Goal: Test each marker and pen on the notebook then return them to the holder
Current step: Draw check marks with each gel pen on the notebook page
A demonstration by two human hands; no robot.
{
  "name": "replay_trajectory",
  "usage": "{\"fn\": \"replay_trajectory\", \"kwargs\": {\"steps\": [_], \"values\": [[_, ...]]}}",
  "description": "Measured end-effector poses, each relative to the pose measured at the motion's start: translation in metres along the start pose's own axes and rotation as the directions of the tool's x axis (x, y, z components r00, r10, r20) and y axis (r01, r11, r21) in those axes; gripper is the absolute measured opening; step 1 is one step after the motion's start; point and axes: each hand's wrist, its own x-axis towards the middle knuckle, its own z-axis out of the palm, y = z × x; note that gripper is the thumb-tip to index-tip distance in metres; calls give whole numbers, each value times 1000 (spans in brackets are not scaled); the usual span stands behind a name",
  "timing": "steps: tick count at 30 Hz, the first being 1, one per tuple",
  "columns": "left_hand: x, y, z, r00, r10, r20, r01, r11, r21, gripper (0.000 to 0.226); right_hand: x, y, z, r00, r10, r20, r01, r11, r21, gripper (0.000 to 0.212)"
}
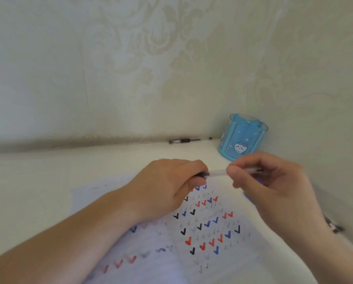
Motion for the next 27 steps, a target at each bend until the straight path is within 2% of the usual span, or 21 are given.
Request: {"fn": "replay_trajectory", "kwargs": {"steps": [1,2,3,5,8,14,18,20,22,23,25,27], "values": [[-1,3,1,999,4,51,1,994,-109,21,-6,3,2,998,58,23,-62,973,223,16],[-1,6,2,996,20,84,-3,981,-192,21,-11,8,6,992,94,83,-118,925,360,23],[-1,8,3,993,41,109,-13,970,-241,21,-15,15,11,984,92,154,-148,902,407,29],[0,9,4,980,79,183,-19,952,-306,23,-19,28,19,965,64,253,-154,923,352,30],[-1,8,7,959,92,267,20,921,-388,20,-20,38,19,961,46,274,-142,929,341,19],[-1,19,4,955,183,235,-51,877,-477,17,-19,42,8,936,-82,341,-43,939,342,17],[1,24,1,957,190,219,-76,895,-440,12,-20,41,4,938,-118,325,-11,930,368,25],[-1,22,1,960,163,230,-41,888,-459,26,-19,41,2,945,-129,299,7,927,376,25],[-2,16,0,969,102,223,14,885,-464,42,-14,40,-5,955,-122,272,-1,911,413,18],[-2,13,-1,975,63,211,47,876,-480,40,-11,39,-11,951,-109,290,-29,900,434,20],[-2,7,-5,990,-30,139,103,828,-552,25,-6,35,-18,904,-91,418,-129,874,468,34],[0,4,-6,991,-120,61,134,833,-536,33,-5,35,-19,862,-84,500,-183,868,461,31]]}}
